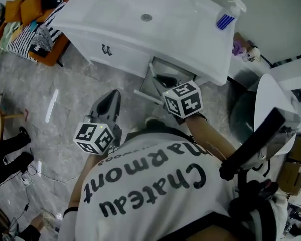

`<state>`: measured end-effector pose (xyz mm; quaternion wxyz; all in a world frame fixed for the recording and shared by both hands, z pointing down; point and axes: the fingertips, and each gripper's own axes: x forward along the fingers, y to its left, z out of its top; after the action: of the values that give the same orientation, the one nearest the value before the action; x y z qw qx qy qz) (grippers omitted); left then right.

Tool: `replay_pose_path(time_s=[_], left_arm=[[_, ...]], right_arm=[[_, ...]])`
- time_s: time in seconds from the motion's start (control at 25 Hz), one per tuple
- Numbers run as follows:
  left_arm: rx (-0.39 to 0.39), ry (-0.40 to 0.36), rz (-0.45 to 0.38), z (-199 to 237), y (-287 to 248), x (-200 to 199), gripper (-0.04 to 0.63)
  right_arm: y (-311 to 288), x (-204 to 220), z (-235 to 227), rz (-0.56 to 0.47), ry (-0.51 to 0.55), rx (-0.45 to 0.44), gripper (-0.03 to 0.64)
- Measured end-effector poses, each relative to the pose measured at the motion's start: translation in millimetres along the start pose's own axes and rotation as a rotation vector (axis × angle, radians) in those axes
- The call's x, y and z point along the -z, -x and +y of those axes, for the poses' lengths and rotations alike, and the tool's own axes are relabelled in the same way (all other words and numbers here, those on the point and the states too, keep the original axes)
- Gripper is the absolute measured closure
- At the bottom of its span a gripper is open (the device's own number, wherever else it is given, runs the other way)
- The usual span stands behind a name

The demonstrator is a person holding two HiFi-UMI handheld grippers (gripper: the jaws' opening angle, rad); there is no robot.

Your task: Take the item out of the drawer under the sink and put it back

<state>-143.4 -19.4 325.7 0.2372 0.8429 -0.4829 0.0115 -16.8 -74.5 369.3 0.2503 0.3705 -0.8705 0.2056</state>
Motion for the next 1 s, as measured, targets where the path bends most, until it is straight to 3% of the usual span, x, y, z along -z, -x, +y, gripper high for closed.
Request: replay_pose_path(time_s=[0.12, 0.32, 0.52, 1.0], left_arm=[[0.032, -0.024, 0.002, -6.9, 7.8, -6.9, 0.598], [0.071, -0.066, 0.085, -12.2, -5.4, -9.6, 0.598], [0.133, -0.078, 0.053, -25.7, -19.7, -24.8, 0.598], [0.219, -0.119, 0.097, -81.5, -74.9, -6.3, 0.598]], right_arm=[[16.2, -17.5, 17.2, -0.057, 0.007, 0.009, 0.568], [30.3, -33.3, 18.7, -0.115, -0.009, 0.039, 0.568], [47.4, -46.6, 10.4, -0.186, -0.049, 0.075, 0.568], [89.9, -47.8, -50.7, -0.254, -0.085, 0.114, 0.568]])
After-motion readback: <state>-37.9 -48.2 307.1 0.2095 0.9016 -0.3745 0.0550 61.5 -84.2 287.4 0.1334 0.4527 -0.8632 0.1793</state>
